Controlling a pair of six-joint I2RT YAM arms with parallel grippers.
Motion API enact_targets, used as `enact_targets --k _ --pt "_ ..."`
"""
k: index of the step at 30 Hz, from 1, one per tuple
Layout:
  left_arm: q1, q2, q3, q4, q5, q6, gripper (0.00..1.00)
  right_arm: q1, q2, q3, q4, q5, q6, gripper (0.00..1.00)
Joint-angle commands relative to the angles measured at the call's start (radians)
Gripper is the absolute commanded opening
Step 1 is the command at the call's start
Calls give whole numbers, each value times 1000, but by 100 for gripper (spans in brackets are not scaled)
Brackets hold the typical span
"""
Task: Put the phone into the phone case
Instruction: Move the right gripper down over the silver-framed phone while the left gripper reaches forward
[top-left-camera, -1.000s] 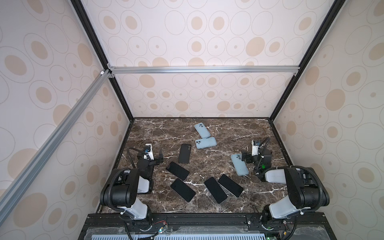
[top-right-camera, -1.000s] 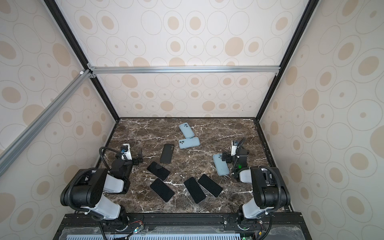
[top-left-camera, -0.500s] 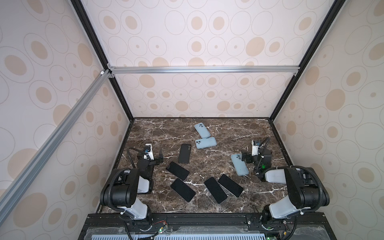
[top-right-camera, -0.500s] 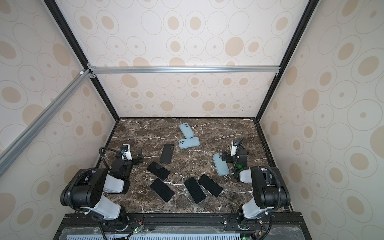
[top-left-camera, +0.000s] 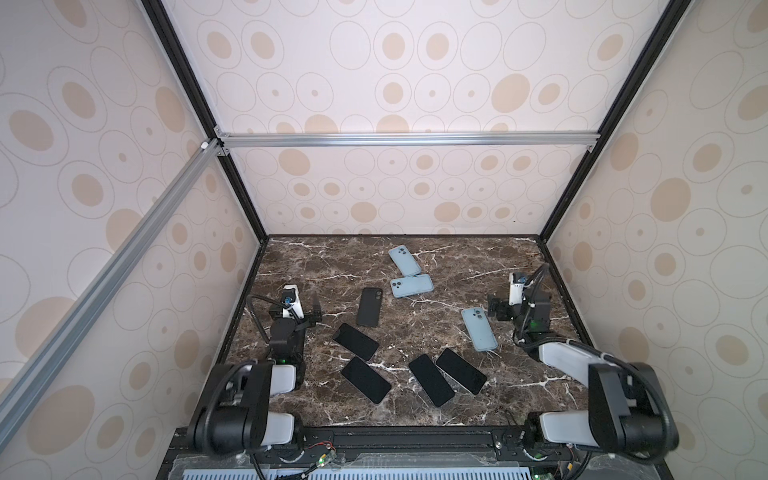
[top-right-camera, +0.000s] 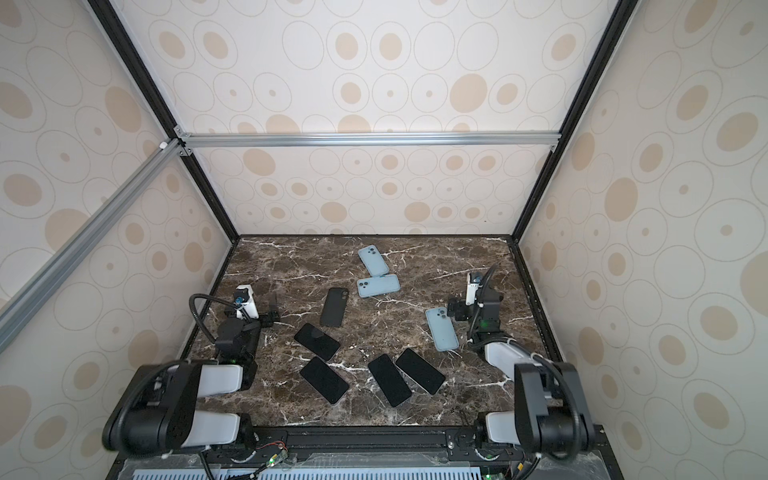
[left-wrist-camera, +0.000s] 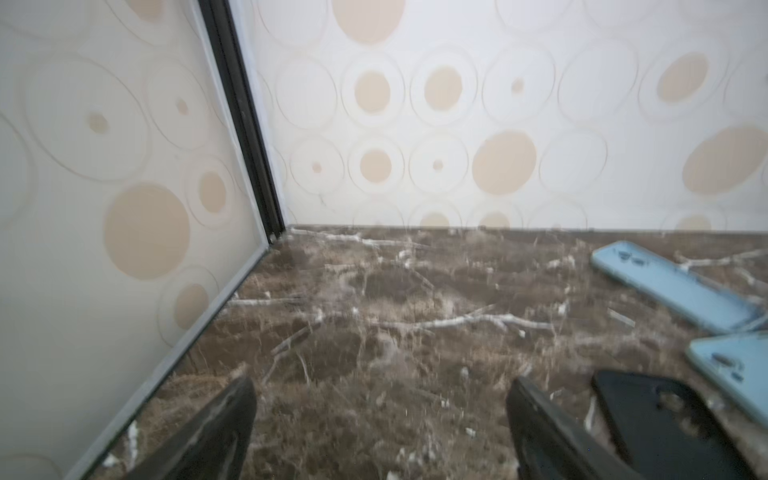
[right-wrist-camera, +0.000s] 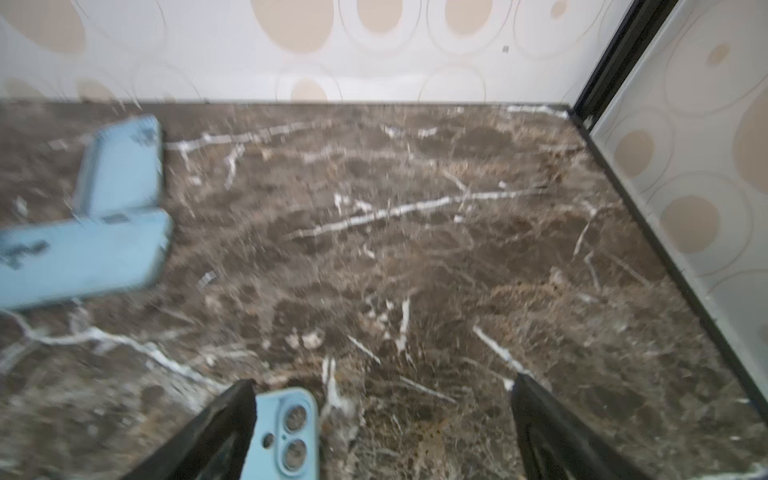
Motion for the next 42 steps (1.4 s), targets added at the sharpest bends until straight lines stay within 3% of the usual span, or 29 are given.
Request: enact_targets --k 1,4,7,11,14,16,19,21,32,42 --pt "-54 -169 159 -306 -50 -76 89 4 -132 153 -356 -130 81 94" --pt "-91 -250 338 -554 47 -216 86 42 -216 252 -591 -222 162 91" --pt "-140 -257 507 -738 232 -272 85 163 -298 301 -799 -189 197 90" --pt "-245 -236 649 -961 537 -146 85 393 -359 301 -985 -87 249 89" --pt "-332 -280 611 -1023 621 5 86 525 -364 288 -1111 -32 350 87" --pt "-372 -331 505 -954 640 75 88 582 -359 272 -1174 -3 407 86" --pt "-381 -388 349 -805 725 137 91 633 -343 229 -1219 40 470 87" --pt "-383 -392 335 -830 793 195 91 646 -333 205 -1230 47 493 87" --pt "-450 -386 320 -985 842 351 95 651 -214 118 -1127 80 479 96" --pt "-478 -347 332 -1052 811 393 96 650 -127 60 -1018 52 460 100"
